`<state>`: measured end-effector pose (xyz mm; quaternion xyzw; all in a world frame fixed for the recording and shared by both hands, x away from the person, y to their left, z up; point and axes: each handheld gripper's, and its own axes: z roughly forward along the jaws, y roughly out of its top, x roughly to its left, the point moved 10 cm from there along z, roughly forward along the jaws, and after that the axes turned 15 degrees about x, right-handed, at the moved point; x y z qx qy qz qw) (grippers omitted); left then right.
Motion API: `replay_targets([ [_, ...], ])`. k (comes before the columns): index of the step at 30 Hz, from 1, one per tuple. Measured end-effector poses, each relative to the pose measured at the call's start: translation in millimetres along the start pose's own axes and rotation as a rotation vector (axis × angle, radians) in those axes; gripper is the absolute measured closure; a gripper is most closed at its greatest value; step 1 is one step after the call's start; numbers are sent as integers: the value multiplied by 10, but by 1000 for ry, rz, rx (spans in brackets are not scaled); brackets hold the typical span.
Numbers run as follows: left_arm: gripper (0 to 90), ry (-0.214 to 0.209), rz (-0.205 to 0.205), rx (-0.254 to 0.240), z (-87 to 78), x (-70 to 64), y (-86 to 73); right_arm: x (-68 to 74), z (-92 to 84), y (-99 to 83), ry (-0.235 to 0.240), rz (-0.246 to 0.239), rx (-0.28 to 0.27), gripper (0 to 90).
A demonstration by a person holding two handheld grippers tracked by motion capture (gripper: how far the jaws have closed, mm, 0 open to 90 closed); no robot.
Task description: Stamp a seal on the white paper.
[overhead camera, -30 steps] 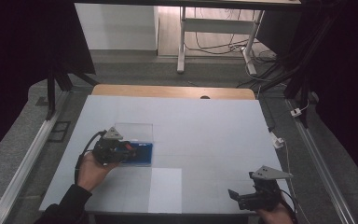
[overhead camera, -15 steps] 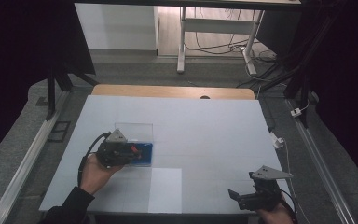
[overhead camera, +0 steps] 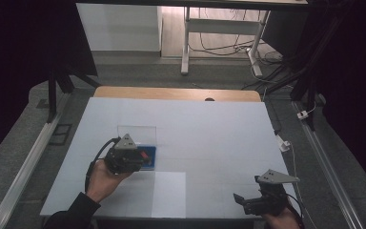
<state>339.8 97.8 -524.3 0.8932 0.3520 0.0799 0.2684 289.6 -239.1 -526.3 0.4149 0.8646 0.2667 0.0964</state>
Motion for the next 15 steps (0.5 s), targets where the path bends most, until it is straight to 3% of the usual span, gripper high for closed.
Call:
replay_targets([
  [15,582,-62,61,16,60,-287,88,1,2,-2,0,-4,3,0],
])
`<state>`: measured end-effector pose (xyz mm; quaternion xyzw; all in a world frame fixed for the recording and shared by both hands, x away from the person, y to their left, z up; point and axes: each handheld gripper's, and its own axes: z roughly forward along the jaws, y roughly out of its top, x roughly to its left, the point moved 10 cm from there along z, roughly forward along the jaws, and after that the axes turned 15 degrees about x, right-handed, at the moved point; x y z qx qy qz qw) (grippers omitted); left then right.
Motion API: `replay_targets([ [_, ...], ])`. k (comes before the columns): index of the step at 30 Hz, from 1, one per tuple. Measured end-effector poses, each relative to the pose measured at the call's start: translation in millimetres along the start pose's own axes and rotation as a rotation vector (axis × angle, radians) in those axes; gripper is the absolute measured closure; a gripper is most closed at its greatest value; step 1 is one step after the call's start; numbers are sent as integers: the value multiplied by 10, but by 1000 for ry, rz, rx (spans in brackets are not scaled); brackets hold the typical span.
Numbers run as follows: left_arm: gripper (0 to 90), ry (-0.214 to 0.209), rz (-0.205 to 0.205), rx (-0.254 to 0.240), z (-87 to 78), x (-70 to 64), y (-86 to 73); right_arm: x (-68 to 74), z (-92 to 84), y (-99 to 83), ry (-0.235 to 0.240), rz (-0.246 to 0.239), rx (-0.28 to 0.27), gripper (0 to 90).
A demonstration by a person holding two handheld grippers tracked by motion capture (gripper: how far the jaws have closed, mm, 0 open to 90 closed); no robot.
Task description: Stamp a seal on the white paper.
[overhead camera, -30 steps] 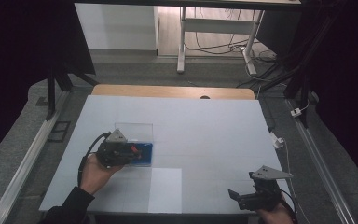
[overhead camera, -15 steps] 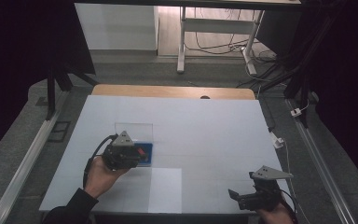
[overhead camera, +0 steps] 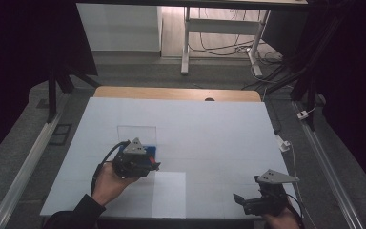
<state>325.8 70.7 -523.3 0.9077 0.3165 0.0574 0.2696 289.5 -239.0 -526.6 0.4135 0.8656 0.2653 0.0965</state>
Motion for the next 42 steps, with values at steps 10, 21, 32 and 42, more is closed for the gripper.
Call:
replay_targets([
  [10,582,-36,26,4,54,-131,51,-1,1,-1,-1,1,2,0],
  [21,582,-60,55,26,163,-300,94,1,0,0,0,-1,0,0],
  [32,582,-80,89,62,294,-478,91,7,-1,-1,-2,-7,1,0],
  [42,582,-92,89,78,363,-542,44,10,3,-1,-3,-6,3,0],
])
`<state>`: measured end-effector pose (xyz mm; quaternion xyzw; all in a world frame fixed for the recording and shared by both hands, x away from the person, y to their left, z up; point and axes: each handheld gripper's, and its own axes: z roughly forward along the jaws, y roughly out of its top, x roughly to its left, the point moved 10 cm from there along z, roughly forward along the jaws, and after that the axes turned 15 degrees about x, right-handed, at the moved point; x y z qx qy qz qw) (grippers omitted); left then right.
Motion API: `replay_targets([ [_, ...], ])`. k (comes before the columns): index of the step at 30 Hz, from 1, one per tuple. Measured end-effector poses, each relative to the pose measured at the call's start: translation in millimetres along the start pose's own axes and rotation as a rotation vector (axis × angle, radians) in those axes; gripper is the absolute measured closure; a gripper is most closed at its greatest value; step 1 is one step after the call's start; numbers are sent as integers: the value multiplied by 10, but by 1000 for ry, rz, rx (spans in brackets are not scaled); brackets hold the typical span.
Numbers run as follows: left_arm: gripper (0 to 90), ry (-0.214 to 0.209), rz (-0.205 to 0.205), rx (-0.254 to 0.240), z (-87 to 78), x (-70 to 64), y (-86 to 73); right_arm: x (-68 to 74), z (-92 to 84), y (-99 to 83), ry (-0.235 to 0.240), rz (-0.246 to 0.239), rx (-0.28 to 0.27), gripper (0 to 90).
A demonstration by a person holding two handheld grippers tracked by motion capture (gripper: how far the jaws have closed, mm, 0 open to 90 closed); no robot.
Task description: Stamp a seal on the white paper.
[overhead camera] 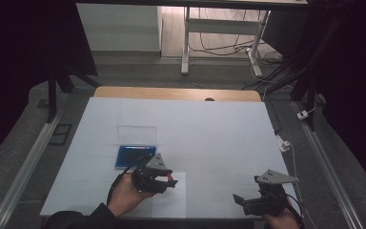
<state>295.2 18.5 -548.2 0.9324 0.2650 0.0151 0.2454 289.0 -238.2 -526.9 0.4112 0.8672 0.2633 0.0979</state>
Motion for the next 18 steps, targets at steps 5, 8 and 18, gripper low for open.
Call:
replay_targets([
  [5,582,6,11,20,68,-19,-38,2,0,-1,-1,-2,2,0],
  [8,582,6,12,34,115,-21,-62,3,0,-3,-1,-5,3,0],
  [18,582,27,6,71,222,31,-152,8,-1,-5,0,-10,5,0],
])
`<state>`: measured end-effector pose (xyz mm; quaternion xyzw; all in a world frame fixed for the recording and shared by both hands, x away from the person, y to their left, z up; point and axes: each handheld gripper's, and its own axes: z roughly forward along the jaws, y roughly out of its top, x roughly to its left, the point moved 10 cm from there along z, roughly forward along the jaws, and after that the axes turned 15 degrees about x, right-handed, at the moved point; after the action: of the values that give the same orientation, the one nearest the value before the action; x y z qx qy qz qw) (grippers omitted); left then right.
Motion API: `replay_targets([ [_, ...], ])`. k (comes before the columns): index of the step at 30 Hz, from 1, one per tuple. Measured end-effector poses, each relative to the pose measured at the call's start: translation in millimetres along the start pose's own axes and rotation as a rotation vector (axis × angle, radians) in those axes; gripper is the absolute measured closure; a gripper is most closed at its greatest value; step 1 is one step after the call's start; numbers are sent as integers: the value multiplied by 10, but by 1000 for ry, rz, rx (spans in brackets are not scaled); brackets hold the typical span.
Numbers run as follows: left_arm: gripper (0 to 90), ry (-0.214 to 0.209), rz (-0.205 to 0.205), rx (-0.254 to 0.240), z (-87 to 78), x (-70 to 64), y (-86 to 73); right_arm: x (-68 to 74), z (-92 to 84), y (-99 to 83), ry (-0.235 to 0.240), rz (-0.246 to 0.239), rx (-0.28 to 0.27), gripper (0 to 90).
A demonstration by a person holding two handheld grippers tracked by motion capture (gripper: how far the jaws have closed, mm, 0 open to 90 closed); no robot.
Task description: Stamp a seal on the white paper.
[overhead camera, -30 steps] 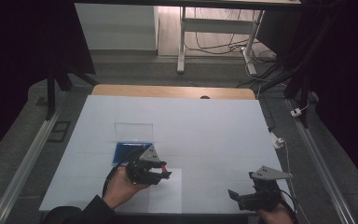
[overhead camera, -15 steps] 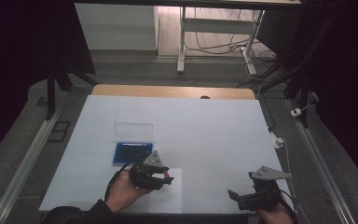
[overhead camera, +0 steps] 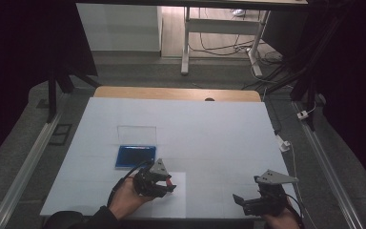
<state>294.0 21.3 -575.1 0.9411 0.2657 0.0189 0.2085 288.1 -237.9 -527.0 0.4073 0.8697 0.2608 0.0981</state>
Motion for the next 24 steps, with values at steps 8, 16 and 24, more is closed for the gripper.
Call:
replay_targets([
  [8,582,30,24,24,66,25,-42,0,-2,1,0,0,-1,0],
  [16,586,44,32,5,82,15,-62,0,-2,0,-2,-1,0,0],
  [24,589,75,9,-4,92,-10,-61,2,3,2,0,-2,2,0],
])
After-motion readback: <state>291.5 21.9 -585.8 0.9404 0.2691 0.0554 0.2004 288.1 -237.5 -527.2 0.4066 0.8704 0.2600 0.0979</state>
